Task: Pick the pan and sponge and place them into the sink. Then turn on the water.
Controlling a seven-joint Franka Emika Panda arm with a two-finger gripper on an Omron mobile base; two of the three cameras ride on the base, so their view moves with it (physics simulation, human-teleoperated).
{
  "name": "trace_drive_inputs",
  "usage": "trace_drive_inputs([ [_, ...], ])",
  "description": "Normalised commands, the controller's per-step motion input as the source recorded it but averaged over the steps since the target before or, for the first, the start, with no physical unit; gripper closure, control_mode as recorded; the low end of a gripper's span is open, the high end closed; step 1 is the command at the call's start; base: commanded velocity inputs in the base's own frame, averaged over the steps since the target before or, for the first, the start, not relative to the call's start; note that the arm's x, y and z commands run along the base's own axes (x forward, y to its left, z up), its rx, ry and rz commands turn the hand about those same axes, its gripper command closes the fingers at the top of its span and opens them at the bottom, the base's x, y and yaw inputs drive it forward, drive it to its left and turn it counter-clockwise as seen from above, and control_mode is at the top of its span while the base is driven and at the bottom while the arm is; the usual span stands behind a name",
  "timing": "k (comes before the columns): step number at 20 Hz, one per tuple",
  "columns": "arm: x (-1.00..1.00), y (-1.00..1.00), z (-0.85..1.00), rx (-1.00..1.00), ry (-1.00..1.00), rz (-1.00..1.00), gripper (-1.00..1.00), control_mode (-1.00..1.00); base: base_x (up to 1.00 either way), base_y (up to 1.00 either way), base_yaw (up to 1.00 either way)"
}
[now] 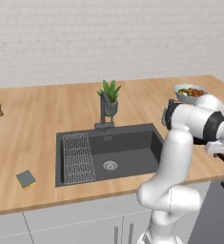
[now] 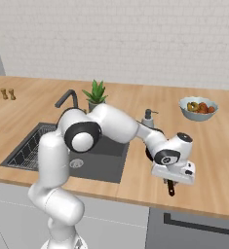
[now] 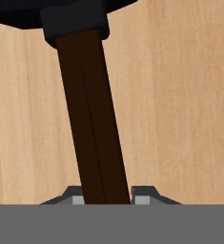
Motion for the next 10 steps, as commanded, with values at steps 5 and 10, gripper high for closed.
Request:
trace_drive_inputs([
  [5, -0.30, 0.23, 0.44, 0.00, -0.11, 0.04, 1.00, -1.00, 0.00, 0.00, 0.00],
  [10, -0.25, 0.22, 0.59, -0.01, -0.11, 0.14, 1.00, -1.00, 0.00, 0.00, 0.00],
])
